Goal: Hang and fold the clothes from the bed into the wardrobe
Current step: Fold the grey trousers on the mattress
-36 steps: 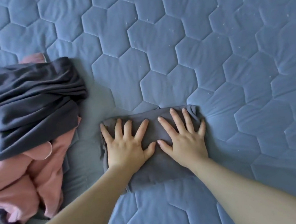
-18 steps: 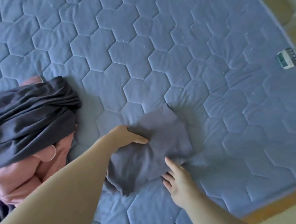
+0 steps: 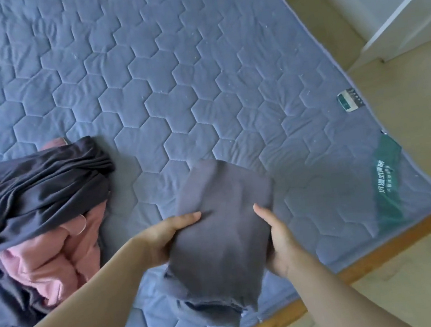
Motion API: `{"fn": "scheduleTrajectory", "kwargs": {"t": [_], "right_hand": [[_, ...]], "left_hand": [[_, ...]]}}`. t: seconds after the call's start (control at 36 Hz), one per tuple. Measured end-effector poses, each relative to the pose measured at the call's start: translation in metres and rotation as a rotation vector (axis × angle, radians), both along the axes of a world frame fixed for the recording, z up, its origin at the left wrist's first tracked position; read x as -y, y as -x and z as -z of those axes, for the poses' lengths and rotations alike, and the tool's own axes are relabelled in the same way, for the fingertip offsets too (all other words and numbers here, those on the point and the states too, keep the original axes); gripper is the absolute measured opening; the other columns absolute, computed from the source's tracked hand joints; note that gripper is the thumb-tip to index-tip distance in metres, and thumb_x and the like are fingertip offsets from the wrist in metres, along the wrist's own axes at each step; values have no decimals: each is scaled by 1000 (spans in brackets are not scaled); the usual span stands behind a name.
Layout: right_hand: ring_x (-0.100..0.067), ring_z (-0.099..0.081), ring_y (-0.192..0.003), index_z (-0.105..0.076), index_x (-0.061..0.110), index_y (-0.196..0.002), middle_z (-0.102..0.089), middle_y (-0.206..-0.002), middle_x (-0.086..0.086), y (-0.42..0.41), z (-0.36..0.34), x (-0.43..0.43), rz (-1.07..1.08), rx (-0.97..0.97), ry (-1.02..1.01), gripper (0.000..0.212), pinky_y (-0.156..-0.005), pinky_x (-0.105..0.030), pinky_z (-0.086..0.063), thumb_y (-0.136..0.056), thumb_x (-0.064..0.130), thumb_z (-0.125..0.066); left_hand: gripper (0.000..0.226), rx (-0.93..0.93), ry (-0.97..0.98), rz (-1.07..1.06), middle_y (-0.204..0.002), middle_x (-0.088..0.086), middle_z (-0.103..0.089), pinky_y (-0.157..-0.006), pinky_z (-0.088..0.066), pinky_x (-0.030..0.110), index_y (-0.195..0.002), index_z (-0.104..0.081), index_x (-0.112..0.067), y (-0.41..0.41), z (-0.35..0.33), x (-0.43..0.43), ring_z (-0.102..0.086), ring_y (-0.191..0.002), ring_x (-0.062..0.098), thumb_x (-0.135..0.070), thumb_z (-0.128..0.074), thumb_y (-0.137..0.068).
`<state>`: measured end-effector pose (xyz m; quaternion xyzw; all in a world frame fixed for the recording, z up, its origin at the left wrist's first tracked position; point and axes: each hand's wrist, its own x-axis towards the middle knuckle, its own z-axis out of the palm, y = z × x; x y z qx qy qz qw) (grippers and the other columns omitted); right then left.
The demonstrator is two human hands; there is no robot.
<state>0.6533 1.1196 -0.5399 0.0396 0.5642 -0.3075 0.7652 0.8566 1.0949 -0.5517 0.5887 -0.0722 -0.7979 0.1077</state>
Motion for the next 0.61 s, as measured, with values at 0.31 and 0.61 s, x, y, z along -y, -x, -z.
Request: {"fn": "scheduleTrajectory", "kwargs": {"t": [0.31, 0.61], "right_hand": [[-29, -70, -88, -65, 8, -110, -70, -106, -16, 50, -66, -30, 129, 74, 125, 48, -79, -41, -50, -72, 38, -59], [-32, -64, -103, -63, 7, -116, -67, -113, -17, 152, -124, -51, 274, 61, 279, 52, -90, -43, -49, -73, 36, -61]], "left_hand": [[28, 135, 246, 145, -90, 7, -71, -62, -52, 30, -102, -61, -19, 74, -93, 15, -67, -80, 23, -36, -68, -80], [30, 97, 304, 184, -69, 6, -72, -53, -53, 26, -98, -65, -8, 192, -161, 14, -67, -60, 18, -36, -64, -84]]}}
